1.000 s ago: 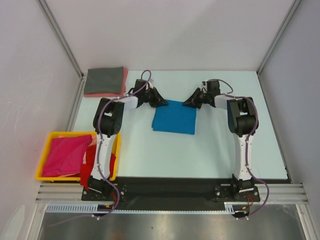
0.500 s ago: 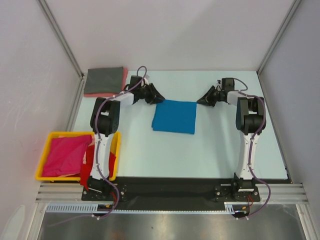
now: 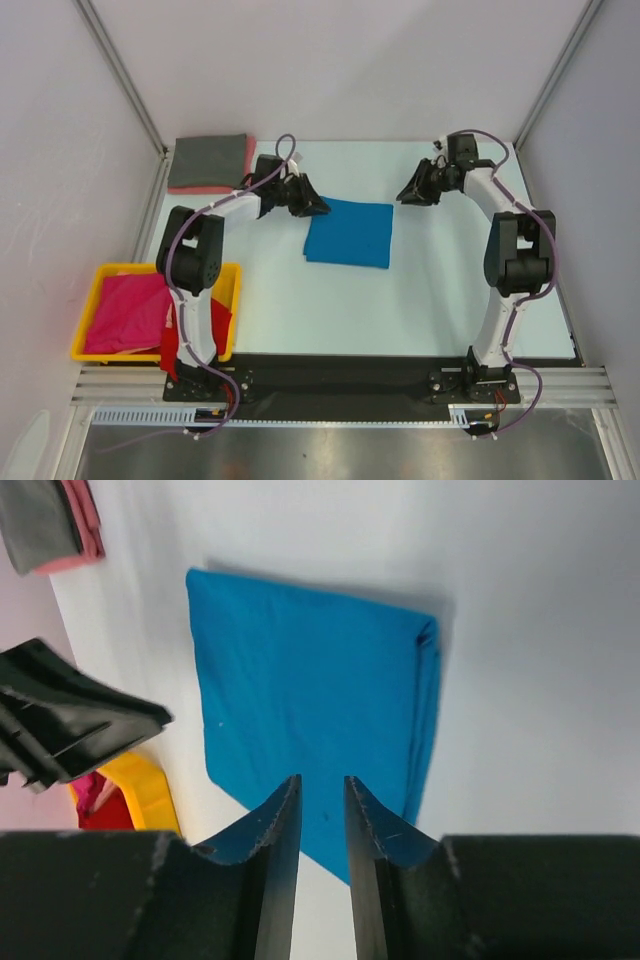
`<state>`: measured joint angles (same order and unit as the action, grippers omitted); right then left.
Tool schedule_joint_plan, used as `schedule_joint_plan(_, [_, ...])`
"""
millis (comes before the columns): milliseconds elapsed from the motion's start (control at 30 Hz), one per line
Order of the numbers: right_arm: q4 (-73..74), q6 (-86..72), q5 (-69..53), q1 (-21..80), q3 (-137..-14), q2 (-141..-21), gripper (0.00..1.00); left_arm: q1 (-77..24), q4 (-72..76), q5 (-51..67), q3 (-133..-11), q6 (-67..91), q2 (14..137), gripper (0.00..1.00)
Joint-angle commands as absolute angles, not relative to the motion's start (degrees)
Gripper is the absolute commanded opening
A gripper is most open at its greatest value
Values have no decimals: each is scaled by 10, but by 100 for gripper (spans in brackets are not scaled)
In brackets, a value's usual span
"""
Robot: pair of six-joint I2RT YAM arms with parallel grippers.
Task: Fold and stack the t-shirts
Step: Fold the tshirt, then neatly place the folded tshirt to the corner
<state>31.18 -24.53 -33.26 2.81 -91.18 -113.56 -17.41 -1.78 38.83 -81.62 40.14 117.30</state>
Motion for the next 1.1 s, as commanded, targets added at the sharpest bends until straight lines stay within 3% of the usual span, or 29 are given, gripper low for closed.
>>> schedule_joint_plan(0, [330,-236,-348,57,-897,-1124,29,-178,-66,365,-812,346,1184,22])
schedule_joint_plan(67, [330,-244,-360,62,-880,-1107,29,-182,-122,336,-838,286,1178,42])
schedule_joint_plan(100, [328,-245,-366,64,-871,-1100,31,-189,-146,284,-843,265,1162,64])
schedule_joint_plan(267, [331,-233,-371,76,-803,-1041,32,-194,-171,208,-863,178,1147,79])
schedule_joint_plan(300, [329,-231,-373,77,-778,-1033,33,-194,-177,201,-867,171,1145,95])
schedule_joint_plan(467, [336,-221,-364,110,-782,-1027,34,-193,-204,164,-879,151,1129,94])
schedule_joint_plan(567, [389,-177,-285,172,-844,-1040,36,-192,-226,151,-866,165,1101,90])
schedule_joint_plan(667, [391,-130,-200,220,-858,-1020,47,-173,-221,177,-821,203,1050,89])
schedule_joint_plan(733, [377,-86,-132,267,-849,-989,71,-154,-214,185,-785,230,1016,89])
schedule_joint_plan(767, [353,-63,-105,286,-828,-977,91,-148,-216,188,-778,236,999,90])
schedule_joint_plan(800, [337,-40,-78,320,-812,-966,99,-138,-223,191,-770,242,966,90])
schedule_joint_plan(1067, [71,231,226,500,-652,-923,100,-84,-238,162,-695,267,811,93])
